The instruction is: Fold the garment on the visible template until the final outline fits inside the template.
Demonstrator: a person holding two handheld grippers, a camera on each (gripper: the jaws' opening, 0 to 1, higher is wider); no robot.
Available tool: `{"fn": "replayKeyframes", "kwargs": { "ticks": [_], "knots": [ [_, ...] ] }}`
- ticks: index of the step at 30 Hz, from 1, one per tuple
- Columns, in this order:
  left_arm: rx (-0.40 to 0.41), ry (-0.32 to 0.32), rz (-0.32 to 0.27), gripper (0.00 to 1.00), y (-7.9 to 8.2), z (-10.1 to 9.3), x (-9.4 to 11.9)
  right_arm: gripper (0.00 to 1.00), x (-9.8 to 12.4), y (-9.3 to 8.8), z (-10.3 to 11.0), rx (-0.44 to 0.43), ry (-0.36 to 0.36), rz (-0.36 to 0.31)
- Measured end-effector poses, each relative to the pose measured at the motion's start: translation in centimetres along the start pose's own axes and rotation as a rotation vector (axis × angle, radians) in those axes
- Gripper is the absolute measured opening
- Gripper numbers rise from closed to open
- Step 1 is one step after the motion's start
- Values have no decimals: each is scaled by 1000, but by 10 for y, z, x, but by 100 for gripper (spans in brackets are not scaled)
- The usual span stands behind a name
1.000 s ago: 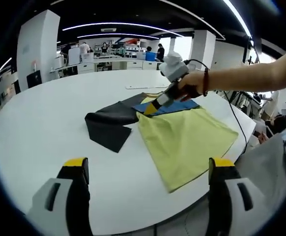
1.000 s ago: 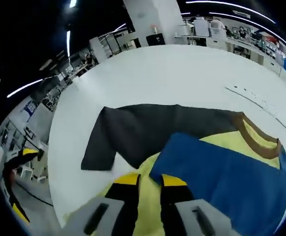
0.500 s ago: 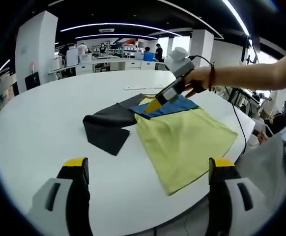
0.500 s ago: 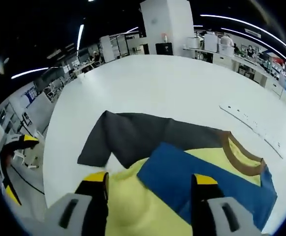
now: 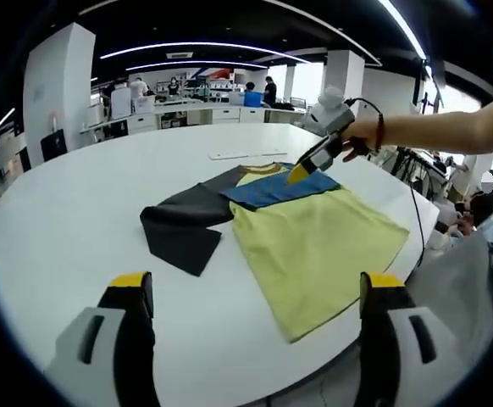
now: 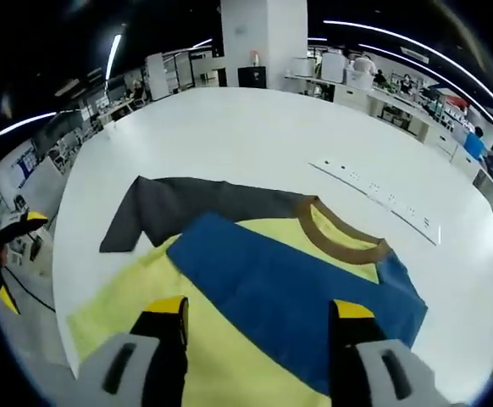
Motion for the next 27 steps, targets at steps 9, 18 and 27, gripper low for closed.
{"fn": "replayKeyframes", "kwargs": {
  "ticks": [9, 18, 27],
  "knots": [
    [-13, -4, 8, 99, 2, 1, -2, 64, 11, -32, -44, -59, -61, 27],
    [-17, -7, 9, 99, 4, 1, -3, 63, 23, -71, -78, -94, -85, 68],
    [-15, -11, 22, 99, 2, -1, -4, 51, 28, -103, -102, -131, -108, 99]
  ]
}}
Point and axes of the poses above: the point that each gripper's makers call its tool centre point, and the gripper's own axes: x roughly backward along the fingers, z roughly to its left, y roughly out of its top, the point moved 4 cm from there along x, roughly backward along the fingers, and after that the axes turned 15 degrees about -y, right-handed, at the moved point
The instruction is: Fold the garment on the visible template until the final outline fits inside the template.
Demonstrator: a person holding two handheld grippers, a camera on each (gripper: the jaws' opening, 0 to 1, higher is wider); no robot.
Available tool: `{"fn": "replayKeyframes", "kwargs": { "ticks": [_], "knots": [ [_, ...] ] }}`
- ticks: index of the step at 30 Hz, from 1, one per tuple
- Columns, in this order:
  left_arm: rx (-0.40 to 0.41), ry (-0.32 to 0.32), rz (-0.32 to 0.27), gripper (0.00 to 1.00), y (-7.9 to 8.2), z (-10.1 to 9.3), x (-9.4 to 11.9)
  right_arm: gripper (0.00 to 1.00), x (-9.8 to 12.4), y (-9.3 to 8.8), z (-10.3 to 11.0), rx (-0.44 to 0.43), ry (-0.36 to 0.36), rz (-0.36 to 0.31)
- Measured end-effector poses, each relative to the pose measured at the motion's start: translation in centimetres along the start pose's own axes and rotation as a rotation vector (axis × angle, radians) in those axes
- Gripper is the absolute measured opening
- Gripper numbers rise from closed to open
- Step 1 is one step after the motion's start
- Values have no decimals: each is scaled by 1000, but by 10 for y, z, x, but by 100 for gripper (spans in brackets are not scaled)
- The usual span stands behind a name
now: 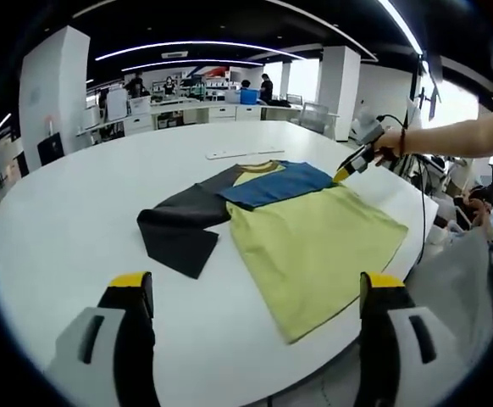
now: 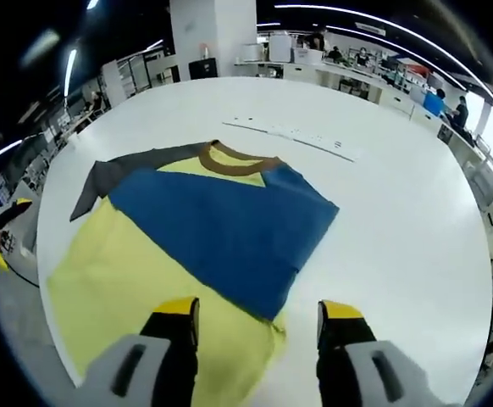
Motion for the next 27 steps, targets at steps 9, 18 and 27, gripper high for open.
{"fn": "replayKeyframes", "kwargs": {
  "ticks": [9, 18, 27],
  "knots": [
    [-1, 0, 3, 99, 0, -3, -2, 31, -10, -17, -2, 14, -7, -4],
    [8, 6, 9, 99, -2, -3, -1, 16, -17, -19, 0, 51, -36, -28],
    [11, 12, 13, 99, -3, -1, -1, 0, -16, -18, -1, -5, -47, -7]
  ]
}}
Point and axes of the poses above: the point that each gripper's makers call its tool centre point, and the gripper's own axes: x roughly backward along the fingers, z roughly to its left, y roughly out of its top, the point moved 4 cm from there along x, roughly backward along the fingers, and after that the axes turned 15 degrees about -y, right-handed, at the moved point
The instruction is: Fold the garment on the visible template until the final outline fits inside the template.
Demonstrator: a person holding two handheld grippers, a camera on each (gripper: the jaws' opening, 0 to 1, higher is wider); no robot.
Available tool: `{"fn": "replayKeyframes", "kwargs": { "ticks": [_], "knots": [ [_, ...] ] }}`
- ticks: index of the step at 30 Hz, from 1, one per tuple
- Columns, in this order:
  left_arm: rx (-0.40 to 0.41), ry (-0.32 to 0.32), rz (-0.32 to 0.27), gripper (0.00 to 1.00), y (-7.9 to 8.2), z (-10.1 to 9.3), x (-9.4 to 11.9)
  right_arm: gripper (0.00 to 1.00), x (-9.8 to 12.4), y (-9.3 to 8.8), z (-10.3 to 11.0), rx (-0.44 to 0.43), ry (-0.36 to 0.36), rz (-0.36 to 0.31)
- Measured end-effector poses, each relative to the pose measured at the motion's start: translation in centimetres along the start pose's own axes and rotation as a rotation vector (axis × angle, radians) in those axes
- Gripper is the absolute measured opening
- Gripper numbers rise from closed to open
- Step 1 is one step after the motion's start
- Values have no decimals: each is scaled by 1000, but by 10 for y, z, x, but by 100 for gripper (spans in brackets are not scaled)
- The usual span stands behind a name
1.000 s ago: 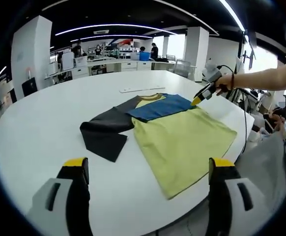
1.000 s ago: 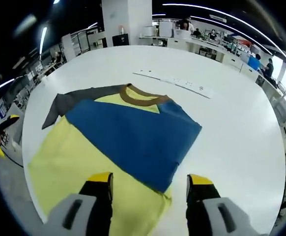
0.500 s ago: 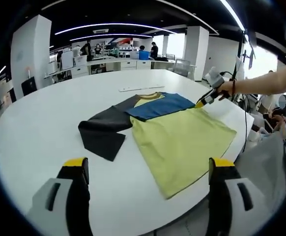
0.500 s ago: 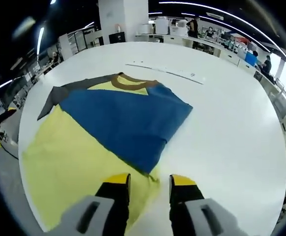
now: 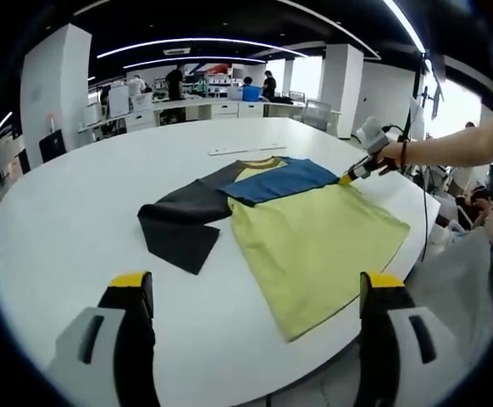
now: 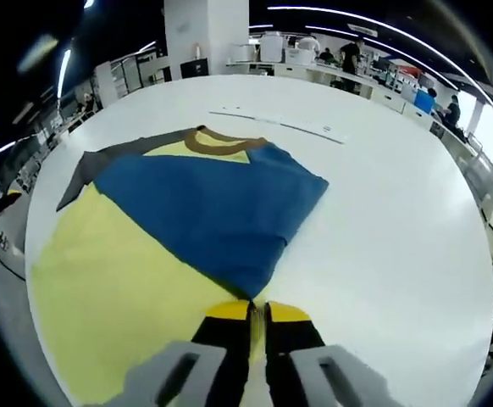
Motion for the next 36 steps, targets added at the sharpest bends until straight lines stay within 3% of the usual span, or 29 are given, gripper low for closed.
{"fn": "replayKeyframes", "kwargs": {
  "ticks": [14, 25, 27, 30, 36],
  "knots": [
    [2, 4, 2, 97, 1, 4, 0, 0, 0, -3, -14, 48, -3, 26],
    [31, 18, 9, 95, -2, 13, -1, 0, 1, -5, -16, 8, 27, 23],
    [33, 26, 10, 93, -1, 15, -1, 13, 4, -3, -16, -73, 22, 19],
    [31, 42, 18, 92, -1, 20, -1, 35, 16, 5, -12, -169, 74, -35],
    [65, 87, 0, 86, 1, 34, -3, 64, 41, 11, -9, -148, 100, -93]
  ]
}}
Point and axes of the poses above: the point that each gripper's makers call its tool centre point, and the gripper's own axes: x roughly backward along the fingers, z roughly to its left, y roughly out of its top, the point moved 4 cm from there along x, roughly backward along the fingers, and after that the axes turned 15 degrees about -y, right-handed, at the moved point
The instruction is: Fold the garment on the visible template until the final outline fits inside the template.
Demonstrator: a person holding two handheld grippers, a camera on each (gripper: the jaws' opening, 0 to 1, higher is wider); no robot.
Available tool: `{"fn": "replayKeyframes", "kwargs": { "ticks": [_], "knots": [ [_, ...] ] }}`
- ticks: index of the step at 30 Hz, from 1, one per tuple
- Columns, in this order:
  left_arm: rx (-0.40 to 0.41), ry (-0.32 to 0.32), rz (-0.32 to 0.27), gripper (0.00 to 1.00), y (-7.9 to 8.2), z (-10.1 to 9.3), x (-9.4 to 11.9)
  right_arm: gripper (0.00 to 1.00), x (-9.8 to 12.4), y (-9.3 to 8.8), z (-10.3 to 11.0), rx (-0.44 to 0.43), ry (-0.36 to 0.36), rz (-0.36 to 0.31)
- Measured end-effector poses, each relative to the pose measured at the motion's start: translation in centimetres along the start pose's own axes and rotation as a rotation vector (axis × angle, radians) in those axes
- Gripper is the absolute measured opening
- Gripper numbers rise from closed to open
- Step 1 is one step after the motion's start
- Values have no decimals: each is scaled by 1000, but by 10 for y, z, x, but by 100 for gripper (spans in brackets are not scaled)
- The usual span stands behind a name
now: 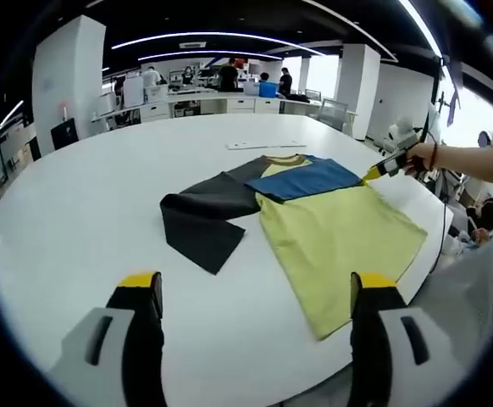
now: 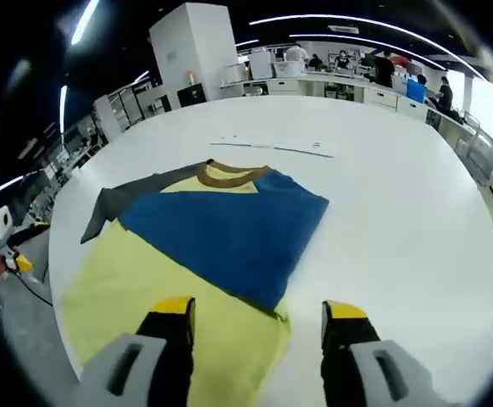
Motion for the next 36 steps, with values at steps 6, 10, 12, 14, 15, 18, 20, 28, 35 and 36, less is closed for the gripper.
{"fn": "replayKeyframes", "kwargs": {
  "ticks": [6, 10, 12, 14, 15, 18, 20, 28, 35, 36],
  "knots": [
    [15, 64, 7, 73, 1, 18, -6, 80, 22, -1, 8, 41, 11, -8],
    [25, 91, 16, 71, 1, 30, -12, 88, 38, -3, 15, 65, 28, -25],
    [29, 100, 11, 69, 2, 34, -17, 91, 45, -2, 15, 93, 15, -52],
    [37, 109, 1, 65, 3, 37, -21, 95, 53, -2, 16, 104, 11, -63],
    [46, 110, -2, 63, 2, 38, -23, 97, 57, -3, 16, 105, 13, -75],
    [70, 112, -9, 59, -1, 44, -32, 99, 68, -2, 17, 100, 28, -100],
    [85, 129, -3, 55, -5, 49, -33, 99, 76, -4, 18, 105, 38, -111],
    [202, 164, -35, 50, -15, 63, -38, 100, 109, -11, 21, 92, 53, -169],
    [286, 207, -70, 41, -17, 72, -46, 100, 133, -22, 26, 80, 29, -213],
    [293, 213, -74, 40, -17, 72, -48, 100, 134, -23, 26, 80, 29, -212]
  ]
}}
Point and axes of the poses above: the point that each gripper's makers call its tool centre point, and the gripper's own axes: x roughly backward along the fingers, z roughly to its left, y roughly out of its top, the point moved 4 cm from there along x, roughly backward along the fingers, and after that the axes turned 15 degrees about -y, right-handed, at the moved point
